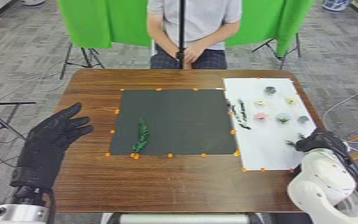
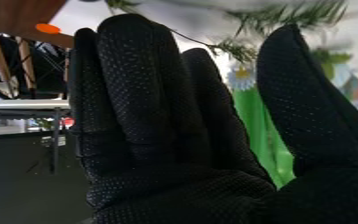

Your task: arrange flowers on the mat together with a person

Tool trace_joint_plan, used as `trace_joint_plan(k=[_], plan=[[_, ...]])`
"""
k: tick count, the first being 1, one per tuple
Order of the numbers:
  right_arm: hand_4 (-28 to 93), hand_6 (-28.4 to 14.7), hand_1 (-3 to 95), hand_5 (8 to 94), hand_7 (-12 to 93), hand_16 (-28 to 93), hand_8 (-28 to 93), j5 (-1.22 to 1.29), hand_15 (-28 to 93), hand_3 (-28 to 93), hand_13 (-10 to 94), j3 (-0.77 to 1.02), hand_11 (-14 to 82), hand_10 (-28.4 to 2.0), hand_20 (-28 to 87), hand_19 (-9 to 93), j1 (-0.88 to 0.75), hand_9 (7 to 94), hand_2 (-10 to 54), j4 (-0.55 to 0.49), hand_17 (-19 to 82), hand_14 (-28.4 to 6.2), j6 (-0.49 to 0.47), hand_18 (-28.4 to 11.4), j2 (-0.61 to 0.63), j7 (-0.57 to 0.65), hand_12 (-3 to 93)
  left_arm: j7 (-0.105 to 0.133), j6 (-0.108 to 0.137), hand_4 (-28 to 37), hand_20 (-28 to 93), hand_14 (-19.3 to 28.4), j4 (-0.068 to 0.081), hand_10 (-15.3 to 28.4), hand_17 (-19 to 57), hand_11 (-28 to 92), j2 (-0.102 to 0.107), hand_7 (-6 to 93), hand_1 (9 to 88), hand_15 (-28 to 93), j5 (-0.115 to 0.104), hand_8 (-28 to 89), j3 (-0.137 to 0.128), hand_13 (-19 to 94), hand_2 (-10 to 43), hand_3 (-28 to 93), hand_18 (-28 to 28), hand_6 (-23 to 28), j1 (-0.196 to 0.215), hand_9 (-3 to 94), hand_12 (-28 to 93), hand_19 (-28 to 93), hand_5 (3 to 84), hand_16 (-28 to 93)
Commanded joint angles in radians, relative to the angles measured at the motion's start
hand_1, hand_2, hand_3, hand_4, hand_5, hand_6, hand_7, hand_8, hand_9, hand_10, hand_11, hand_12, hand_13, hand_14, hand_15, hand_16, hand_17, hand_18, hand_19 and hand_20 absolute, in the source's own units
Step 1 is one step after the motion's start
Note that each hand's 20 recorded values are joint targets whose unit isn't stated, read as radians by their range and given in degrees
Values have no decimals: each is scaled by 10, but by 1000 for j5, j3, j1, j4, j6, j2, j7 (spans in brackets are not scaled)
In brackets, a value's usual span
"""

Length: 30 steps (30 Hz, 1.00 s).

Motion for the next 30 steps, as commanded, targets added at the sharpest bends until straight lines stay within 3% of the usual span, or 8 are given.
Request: trace_joint_plan(k=[1, 7, 11, 18, 21, 23, 25, 30], plan=[[-185, -103, 490, 658, 65, 77, -79, -48, 616, 602, 686, -31, 157, -244, -215, 932, 7, 730, -30, 27, 436, -135, -1, -218, -1, 8, 143, -12, 6, -283, 63, 281, 3, 213, -84, 277, -5, 148, 216, 549, 1, -102, 7, 267, 58, 775, 252, 98, 1, 378, 105, 533, 392, -108], [-188, -92, 504, 664, 65, 82, -82, -104, 619, 604, 705, -46, 195, -218, -220, 932, 8, 748, -38, 20, 456, -127, 53, -205, 13, 10, 160, -10, 7, -283, 63, 281, 4, 211, -84, 278, -4, 148, 216, 550, 3, -102, 9, 267, 59, 774, 252, 97, -1, 378, 105, 533, 392, -107], [-192, -82, 493, 652, 69, 95, -83, -87, 610, 613, 731, -40, 225, -198, -220, 932, 14, 752, -52, 21, 490, -116, 41, -192, 10, 22, 160, -6, -1, -283, 62, 281, 8, 211, -84, 279, -4, 148, 215, 549, 3, -102, 9, 266, 58, 776, 252, 97, -4, 378, 105, 533, 392, -108], [-194, -91, 492, 634, 59, 104, -81, -73, 594, 618, 768, -42, 216, -193, -258, 932, 28, 771, -80, 36, 553, -99, -6, -160, 1, 27, 150, 0, -1, -283, 62, 282, 6, 211, -84, 278, -5, 149, 215, 550, 2, -102, 6, 268, 58, 776, 252, 97, 5, 378, 104, 533, 392, -107], [-197, -96, 542, 678, 73, 109, -74, -73, 593, 593, 774, -46, 204, -193, -271, 932, 28, 778, -90, 39, 565, -91, -10, -148, 1, 17, 141, 2, 2, -283, 62, 282, 4, 210, -84, 278, -3, 149, 215, 550, 1, -102, 5, 267, 58, 776, 252, 97, 8, 377, 104, 533, 391, -108], [-203, -106, 612, 757, 90, 118, 31, -93, 588, 531, 796, -53, 200, -188, -268, 932, 30, 803, -94, 39, 587, -77, -13, -133, 1, 11, 140, 6, 9, -283, 62, 282, 3, 210, -84, 278, 0, 150, 216, 550, -2, -102, 5, 268, 59, 775, 252, 97, 12, 377, 104, 533, 391, -108], [-204, -95, 659, 820, 111, 129, 57, -104, 581, 492, 819, -55, 180, -158, -235, 932, 31, 862, -95, 35, 596, -68, 2, -132, 3, 7, 206, 5, 12, -283, 62, 282, 3, 211, -84, 278, 1, 150, 216, 550, -4, -102, 4, 267, 59, 775, 252, 97, 10, 378, 104, 532, 391, -108], [-219, -67, 672, 857, 125, 149, 71, -121, 578, 500, 843, -53, 198, -139, -192, 932, 36, 902, -95, 28, 600, -62, 35, -135, 10, -11, 244, 7, 20, -283, 62, 282, 0, 212, -84, 278, 3, 149, 216, 550, -6, -102, 2, 267, 58, 775, 251, 97, 16, 378, 104, 532, 392, -108]])
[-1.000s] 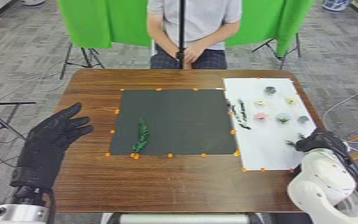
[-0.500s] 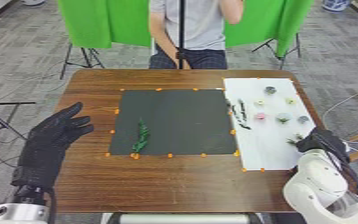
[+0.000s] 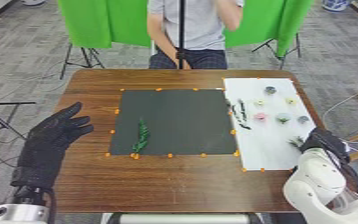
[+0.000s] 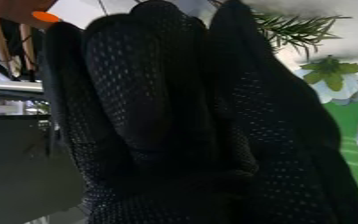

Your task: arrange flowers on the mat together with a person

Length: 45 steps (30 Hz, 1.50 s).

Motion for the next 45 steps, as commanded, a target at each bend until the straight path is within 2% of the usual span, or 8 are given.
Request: trace_joint_plan(k=[1, 15, 18, 25, 29, 36, 43, 45], plan=[[-226, -58, 672, 861, 126, 154, 75, -49, 579, 505, 849, 0, 207, -136, -176, 932, 3, 907, -95, -13, 603, -62, 39, -136, 8, -24, 247, -1, 16, -283, 62, 281, 1, 212, -84, 278, 2, 149, 216, 550, -4, -102, -2, 267, 58, 775, 251, 97, 15, 378, 104, 532, 392, -108], [-254, -41, 632, 881, 128, 191, 119, -126, 600, 594, 861, 5, 275, -127, -36, 932, 7, 916, -95, -69, 592, -60, 153, -152, 24, -52, 258, 4, 26, -283, 63, 281, -4, 212, -84, 278, 5, 150, 215, 549, -7, -103, -7, 268, 59, 775, 251, 97, 27, 378, 105, 532, 392, -108], [-254, -40, 624, 882, 133, 195, 122, -126, 603, 611, 862, 5, 279, -126, -19, 932, 21, 916, -95, -107, 590, -59, 178, -155, 25, -71, 262, 9, 34, -283, 63, 281, -10, 212, -84, 277, 8, 150, 215, 550, -9, -102, -14, 267, 58, 776, 251, 97, 38, 378, 104, 532, 392, -107], [-255, -38, 613, 883, 139, 200, 122, -90, 608, 630, 864, -78, 289, -123, 6, 932, 137, 918, -95, -193, 586, -58, 214, -160, 16, -131, 266, 4, 30, -283, 63, 282, -18, 211, -84, 278, 4, 150, 215, 550, -5, -102, -40, 267, 58, 777, 251, 97, 49, 378, 104, 532, 392, -108], [-255, -38, 610, 884, 141, 201, 121, -74, 608, 636, 865, -180, 291, -122, 21, 932, 243, 919, -95, -199, 584, -58, 224, -162, -12, -171, 266, 1, 22, -283, 63, 282, -22, 211, -84, 278, 3, 149, 216, 549, -2, -102, -48, 267, 58, 777, 251, 97, 53, 378, 104, 532, 392, -108], [-252, -36, 608, 885, 144, 203, 120, -40, 610, 639, 872, -377, 296, -122, 52, 932, 434, 925, -95, -121, 584, -58, 167, -166, -166, -261, 259, -13, 25, -283, 63, 282, -27, 211, -84, 278, 6, 149, 216, 549, 4, -102, -51, 268, 59, 775, 251, 97, 46, 378, 104, 533, 392, -108], [-251, -36, 606, 887, 144, 204, 121, -28, 609, 642, 875, -542, 298, -121, 63, 932, 536, 926, -95, 47, 586, -57, 104, -168, -298, -307, 257, -49, -6, -283, 63, 281, -9, 210, -84, 279, 16, 149, 216, 549, 15, -102, -31, 267, 59, 775, 251, 97, -23, 378, 104, 533, 392, -108], [-251, -35, 605, 887, 144, 204, 121, -19, 608, 641, 875, -567, 299, -122, 65, 932, 542, 927, -95, 87, 586, -57, 76, -168, -325, -317, 256, -52, -12, -283, 63, 282, -9, 210, -84, 279, 17, 149, 216, 548, 15, -102, -32, 267, 59, 775, 251, 97, -25, 378, 104, 533, 391, -108]])
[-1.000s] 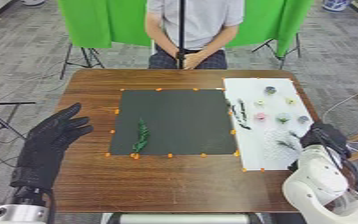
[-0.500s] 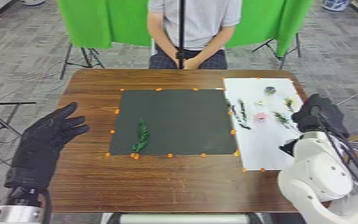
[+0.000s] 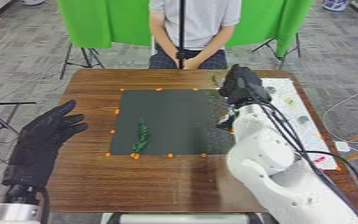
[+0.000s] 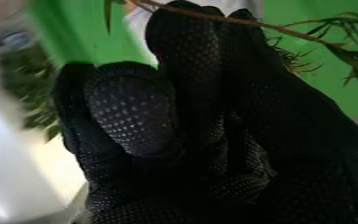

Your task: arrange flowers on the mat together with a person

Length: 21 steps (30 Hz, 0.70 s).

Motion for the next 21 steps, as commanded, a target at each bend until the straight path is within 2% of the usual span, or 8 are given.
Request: trace_joint_plan(k=[1, 8, 11, 13, 17, 18, 21], plan=[[-251, -35, 605, 887, 144, 204, 121, 25, 608, 641, 876, -136, 299, -122, 65, 932, 69, 927, -95, 144, 586, -57, -85, -168, -162, -45, 255, -40, -28, -283, 63, 281, 12, 211, -84, 279, 13, 148, 216, 548, 13, -102, 16, 267, 59, 775, 251, 97, -50, 378, 104, 533, 392, -108], [-247, -29, 600, 885, 146, 203, 119, 14, 602, 640, 879, -217, 305, -121, 67, 932, 86, 926, -95, 235, 585, -51, -133, -169, -181, -32, 246, -49, -29, -283, 63, 281, 14, 211, -84, 279, 16, 149, 215, 549, 12, -101, 15, 267, 58, 776, 251, 97, -64, 378, 104, 533, 393, -107], [-245, -26, 597, 884, 147, 203, 118, 23, 600, 638, 880, -233, 308, -122, 67, 932, 84, 926, -95, 246, 584, -51, -154, -171, -184, -21, 241, -60, -39, -283, 63, 281, 14, 211, -84, 279, 12, 149, 215, 548, 16, -102, 14, 267, 58, 777, 251, 98, -69, 378, 104, 533, 393, -107], [-240, -24, 592, 882, 151, 205, 117, 16, 599, 635, 881, -253, 314, -122, 65, 932, 91, 925, -95, 260, 584, -52, -159, -171, -185, -24, 230, -54, -34, -283, 63, 281, 15, 211, -84, 279, 17, 149, 216, 548, 15, -102, 19, 267, 58, 777, 251, 97, -71, 378, 104, 533, 392, -107], [-236, -19, 581, 875, 158, 206, 121, 23, 600, 630, 878, -278, 322, -120, 65, 932, 102, 920, -95, 274, 579, -54, -182, -172, -194, -22, 227, -65, -46, -283, 63, 282, 23, 212, -84, 278, 21, 149, 216, 548, 18, -101, 35, 267, 58, 776, 251, 97, -100, 379, 104, 533, 392, -107], [-236, -20, 576, 874, 162, 207, 123, 23, 600, 627, 878, -290, 328, -118, 65, 932, 110, 918, -95, 279, 579, -54, -180, -173, -195, -23, 227, -62, -42, -283, 63, 282, 23, 212, -84, 278, 24, 149, 216, 548, 16, -102, 39, 267, 58, 776, 251, 97, -103, 379, 104, 533, 392, -107], [-238, -18, 570, 877, 172, 207, 124, 22, 603, 619, 881, -312, 341, -115, 66, 932, 125, 918, -95, 293, 579, -54, -187, -174, -203, -20, 225, -75, -50, -283, 62, 282, 29, 211, -84, 278, 27, 150, 216, 549, 20, -102, 49, 267, 58, 776, 251, 97, -124, 378, 105, 533, 392, -107]])
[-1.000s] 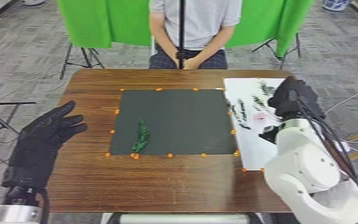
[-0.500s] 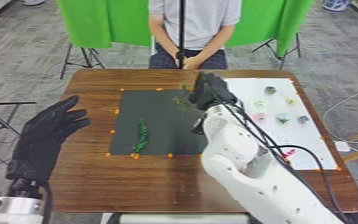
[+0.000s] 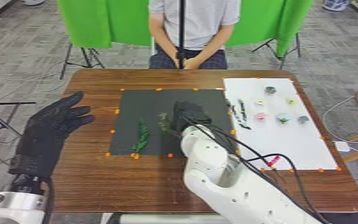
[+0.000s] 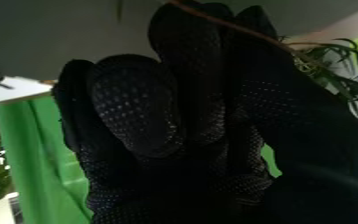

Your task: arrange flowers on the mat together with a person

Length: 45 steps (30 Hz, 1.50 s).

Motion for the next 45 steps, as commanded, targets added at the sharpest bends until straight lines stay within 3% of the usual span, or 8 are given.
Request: trace_joint_plan(k=[1, 9, 16, 21, 28, 31, 36, 45], plan=[[-238, -18, 567, 878, 174, 207, 123, -6, 605, 617, 882, -54, 344, -114, 67, 932, 28, 919, -95, 29, 580, -54, -24, -175, -30, 5, 224, -30, -22, -283, 63, 282, 19, 211, -84, 278, 12, 150, 216, 549, 10, -102, 32, 267, 59, 776, 251, 97, -46, 378, 105, 533, 392, -107], [-230, -17, 548, 892, 188, 207, 122, -22, 612, 603, 897, -93, 364, -109, 96, 932, 50, 934, -95, 50, 591, -52, 20, -182, -32, 17, 213, -26, -19, -283, 63, 283, 23, 212, -87, 283, 18, 154, 215, 554, 10, -103, 50, 264, 57, 781, 251, 98, -56, 376, 105, 536, 390, -108], [-231, -10, 484, 905, 176, 211, 92, 1, 605, 630, 912, -93, 376, -109, 109, 932, 49, 937, -58, 19, 604, -53, 37, -181, -23, 33, 203, -27, -13, -283, 62, 282, 17, 211, -87, 285, 9, 155, 216, 555, 8, -105, 37, 264, 57, 784, 251, 98, -34, 376, 103, 536, 391, -110], [-212, -4, 426, 900, 196, 215, -82, -7, 602, 636, 906, -77, 360, -116, 103, 932, 31, 937, -56, -39, 605, -56, 12, -179, -4, 14, 209, -29, -6, -283, 61, 282, 6, 212, -85, 283, 0, 153, 218, 553, 11, -105, 21, 265, 58, 782, 250, 98, -8, 377, 102, 535, 392, -112], [-209, -13, 388, 865, 178, 209, -100, -21, 595, 621, 898, -12, 336, -123, 81, 932, -29, 935, -46, -135, 600, -58, 30, -177, 40, -28, 210, -11, 6, -283, 60, 282, -4, 210, -85, 283, -9, 151, 220, 551, 8, -104, 7, 266, 59, 779, 250, 98, 26, 378, 103, 535, 392, -110], [-204, -24, 352, 838, 157, 208, -104, 12, 597, 611, 895, 24, 334, -124, 81, 932, -51, 933, -10, -164, 596, -62, -26, -183, 63, -12, 214, 1, 19, -283, 60, 282, -8, 210, -85, 283, -4, 152, 219, 553, 7, -104, 2, 266, 59, 781, 250, 98, 36, 378, 102, 535, 392, -110], [-195, -42, 287, 822, 126, 207, -103, 74, 604, 592, 893, 67, 328, -136, 101, 932, -96, 934, 67, -180, 589, -72, -79, -198, 107, 10, 213, 7, 17, -283, 61, 282, -11, 211, -84, 282, -6, 150, 219, 551, 6, -104, -7, 267, 59, 780, 250, 97, 49, 378, 102, 535, 392, -110], [-186, -45, 273, 821, 113, 201, -104, 151, 604, 566, 897, 90, 327, -139, 118, 932, -134, 937, 101, -177, 592, -77, -140, -208, 123, 28, 211, 3, 9, -283, 61, 282, -8, 211, -84, 281, -9, 152, 219, 551, 7, -103, -8, 268, 60, 780, 250, 97, 48, 379, 103, 534, 393, -109]])
